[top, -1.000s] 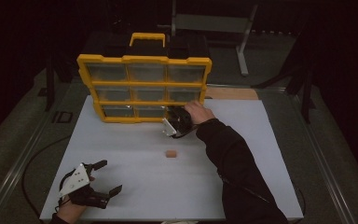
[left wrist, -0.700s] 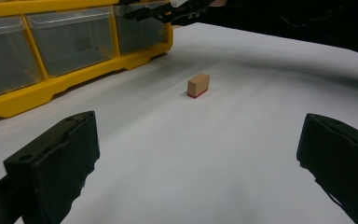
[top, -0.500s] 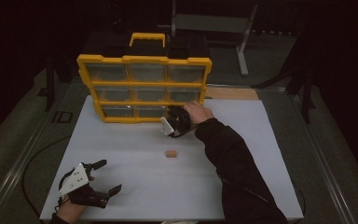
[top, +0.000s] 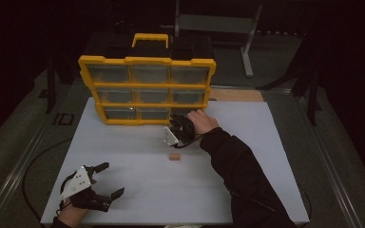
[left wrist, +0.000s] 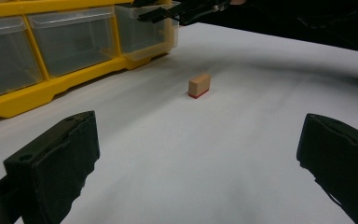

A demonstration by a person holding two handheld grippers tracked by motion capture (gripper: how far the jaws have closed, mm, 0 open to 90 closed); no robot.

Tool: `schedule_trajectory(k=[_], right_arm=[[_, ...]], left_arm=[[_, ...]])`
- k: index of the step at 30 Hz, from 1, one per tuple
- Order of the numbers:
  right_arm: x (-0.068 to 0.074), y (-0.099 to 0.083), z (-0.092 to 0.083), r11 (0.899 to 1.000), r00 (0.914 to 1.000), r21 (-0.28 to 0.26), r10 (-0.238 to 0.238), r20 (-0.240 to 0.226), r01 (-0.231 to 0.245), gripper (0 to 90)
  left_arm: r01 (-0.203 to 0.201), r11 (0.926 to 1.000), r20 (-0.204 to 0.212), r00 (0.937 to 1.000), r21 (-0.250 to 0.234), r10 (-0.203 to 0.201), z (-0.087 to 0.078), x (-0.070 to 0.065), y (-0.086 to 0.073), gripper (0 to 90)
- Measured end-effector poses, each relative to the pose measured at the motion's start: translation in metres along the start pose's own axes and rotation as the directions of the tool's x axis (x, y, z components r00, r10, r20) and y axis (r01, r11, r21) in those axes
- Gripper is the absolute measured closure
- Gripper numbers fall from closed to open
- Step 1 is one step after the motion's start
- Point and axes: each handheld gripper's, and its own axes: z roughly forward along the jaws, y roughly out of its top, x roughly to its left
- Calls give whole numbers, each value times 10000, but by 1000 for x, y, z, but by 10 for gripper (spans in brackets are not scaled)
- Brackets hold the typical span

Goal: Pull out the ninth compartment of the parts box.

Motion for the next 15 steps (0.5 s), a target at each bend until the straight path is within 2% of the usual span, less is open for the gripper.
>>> schedule_trajectory(k=[5,10,15], right_arm=[[1,1,-5,10000,10000,-64,-76,-63,76,753],[3,5,-10,9998,9998,-4,184,-113,-184,751],[3,6,-16,9998,9994,-124,131,-335,-135,751]], left_arm=[[7,10000,-9,10000,-1,-7,0,0,0,0],[2,10000,-8,10000,-5,-2,0,0,0,0],[-9,10000,-19,10000,-3,9,0,0,0,0]])
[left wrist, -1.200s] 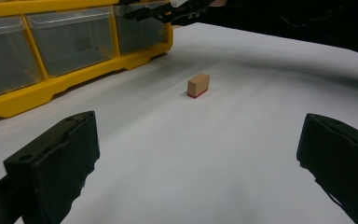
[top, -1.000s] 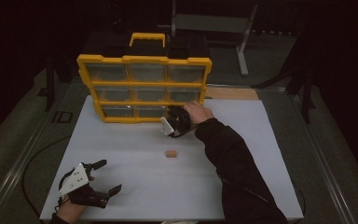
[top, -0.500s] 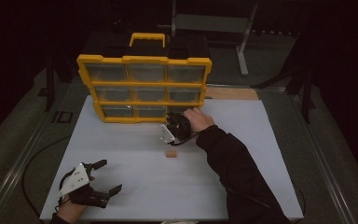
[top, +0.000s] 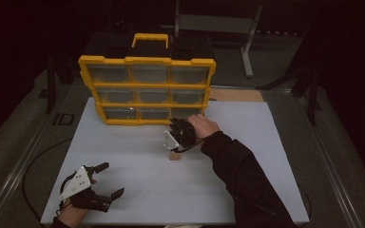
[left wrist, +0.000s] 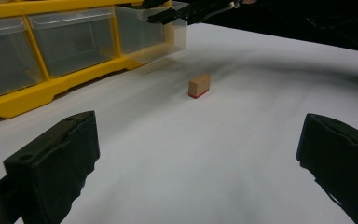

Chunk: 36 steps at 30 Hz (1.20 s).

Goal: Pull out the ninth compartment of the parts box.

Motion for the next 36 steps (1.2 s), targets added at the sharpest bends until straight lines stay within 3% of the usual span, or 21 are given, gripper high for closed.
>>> schedule_trajectory(k=[25,36], right_arm=[[8,6,-21,9993,9985,-264,-274,-483,261,750],[8,4,-21,9988,9984,-429,-243,-520,221,749]], left_arm=[[-13,10000,17,10000,45,13,1,0,0,0],[-3,10000,17,10000,41,3,1,0,0,0]])
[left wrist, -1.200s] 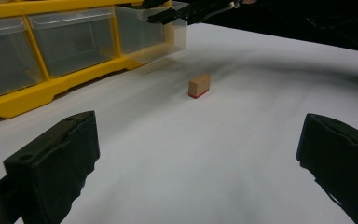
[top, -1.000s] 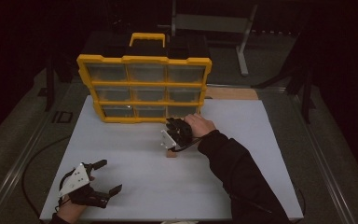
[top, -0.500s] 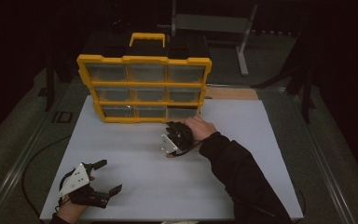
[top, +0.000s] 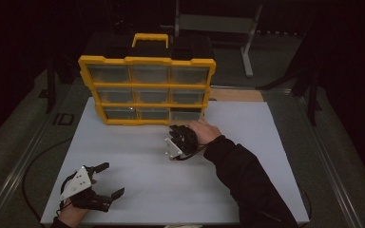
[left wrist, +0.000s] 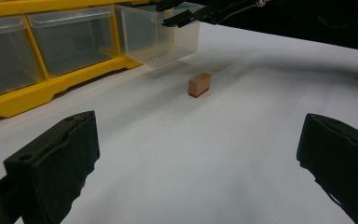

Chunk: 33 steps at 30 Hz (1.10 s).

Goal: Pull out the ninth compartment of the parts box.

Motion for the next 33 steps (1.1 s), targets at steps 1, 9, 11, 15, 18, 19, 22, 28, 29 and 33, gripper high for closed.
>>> schedule_trajectory(k=[1,9,11,15,18,19,22,28,29,33], right_arm=[[0,0,0,10000,10000,-9,-19,-2,19,748],[-4,0,1,9989,9979,195,446,-477,-437,497],[-6,0,0,9942,9922,190,1072,-643,-1062,410],[-15,-1,-2,9722,9710,299,2335,-513,-2322,236],[-22,-2,-4,9564,9555,259,2917,-443,-2908,163],[-23,-3,-5,9550,9540,269,2963,-463,-2953,149],[-27,-4,-6,9376,9362,304,3476,-521,-3464,124],[-33,-12,-11,8920,8903,71,4517,-578,-4521,84],[-35,-14,-11,8847,8832,24,4655,-560,-4662,84],[-39,-20,-15,8568,8568,-216,5143,-382,-5153,84]], left_arm=[[-3,10000,-3,10000,4,3,0,0,0,0],[-6,10000,-6,10000,-10,6,0,0,0,0],[9,10000,-8,10000,-23,-9,0,0,0,0],[-14,10000,-15,10000,-13,14,0,0,0,0],[8,10000,-21,10000,-18,-8,0,0,0,0],[0,10000,-15,10000,5,0,0,0,0,0],[-12,10000,-23,10000,9,12,0,0,0,0],[-15,10000,-31,10000,3,15,0,0,0,0],[-17,10000,-31,10000,-3,17,0,0,0,0],[-10,10000,-47,10000,-9,10,0,1,0,0]])
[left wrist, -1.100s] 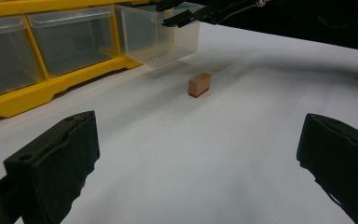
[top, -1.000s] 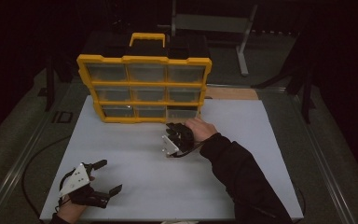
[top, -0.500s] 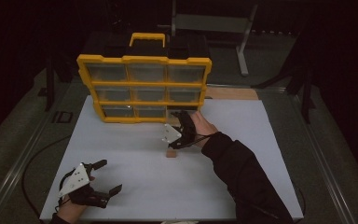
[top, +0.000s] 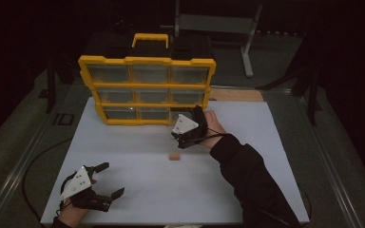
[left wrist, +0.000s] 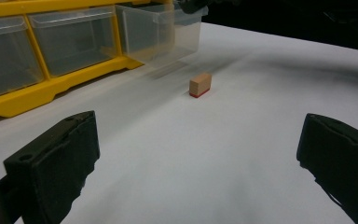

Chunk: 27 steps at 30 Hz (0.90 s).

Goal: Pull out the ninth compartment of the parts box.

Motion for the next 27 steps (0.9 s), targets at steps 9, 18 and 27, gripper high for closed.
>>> schedule_trajectory(k=[9,18,27], right_arm=[[-16,-10,-9,9867,9876,-444,1559,-198,-1567,84],[-26,-26,-20,9608,9644,-833,2628,-298,-2644,85],[-30,-47,-34,9318,9369,-1004,3437,-644,-3487,85]], left_arm=[[26,10000,-5,10000,-21,-26,0,0,0,0],[14,10000,-18,10000,-27,-14,0,0,0,0],[2,10000,-13,10000,-21,-2,0,0,0,0]])
